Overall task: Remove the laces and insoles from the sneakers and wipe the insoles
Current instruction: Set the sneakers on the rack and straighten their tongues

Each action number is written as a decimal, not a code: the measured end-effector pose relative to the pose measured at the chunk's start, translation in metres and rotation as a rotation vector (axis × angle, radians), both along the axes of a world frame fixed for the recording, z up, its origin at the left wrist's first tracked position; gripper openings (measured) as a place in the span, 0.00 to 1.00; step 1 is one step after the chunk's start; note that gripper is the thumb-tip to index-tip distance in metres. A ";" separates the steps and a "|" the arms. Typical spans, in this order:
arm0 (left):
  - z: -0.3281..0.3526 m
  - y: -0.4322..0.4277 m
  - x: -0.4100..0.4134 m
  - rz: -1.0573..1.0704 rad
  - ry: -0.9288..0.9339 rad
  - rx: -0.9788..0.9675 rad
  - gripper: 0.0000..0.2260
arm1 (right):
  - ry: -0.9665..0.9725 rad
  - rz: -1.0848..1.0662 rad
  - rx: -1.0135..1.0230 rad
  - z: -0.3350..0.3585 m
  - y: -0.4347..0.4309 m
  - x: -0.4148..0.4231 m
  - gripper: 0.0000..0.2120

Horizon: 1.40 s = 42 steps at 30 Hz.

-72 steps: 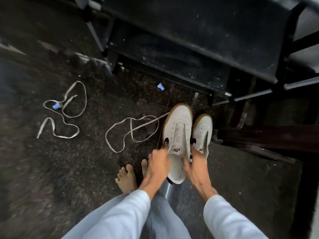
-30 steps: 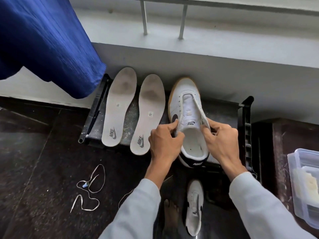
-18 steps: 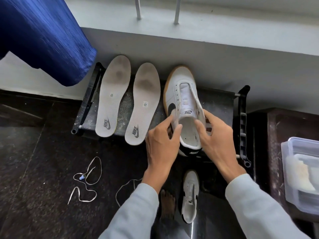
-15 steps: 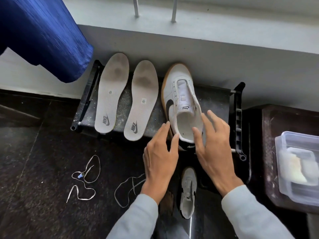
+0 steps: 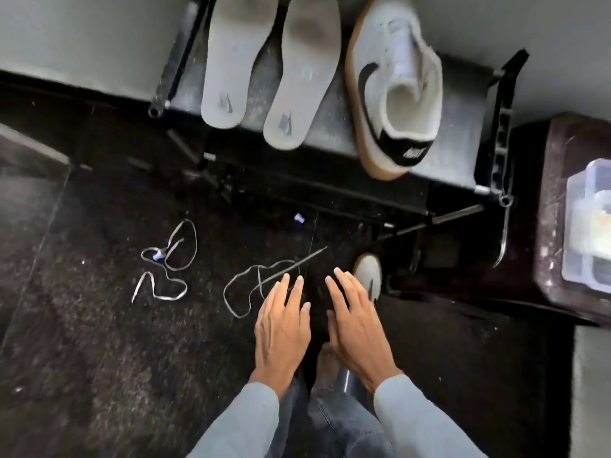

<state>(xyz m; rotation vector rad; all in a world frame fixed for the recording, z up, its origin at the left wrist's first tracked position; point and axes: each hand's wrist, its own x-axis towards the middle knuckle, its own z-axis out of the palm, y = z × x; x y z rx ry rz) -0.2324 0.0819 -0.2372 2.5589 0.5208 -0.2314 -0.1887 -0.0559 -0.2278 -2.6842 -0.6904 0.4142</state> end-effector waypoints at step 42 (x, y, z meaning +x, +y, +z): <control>-0.335 -0.172 -0.015 -0.112 0.434 -0.239 0.13 | 0.283 -0.023 -0.194 -0.314 -0.185 -0.070 0.32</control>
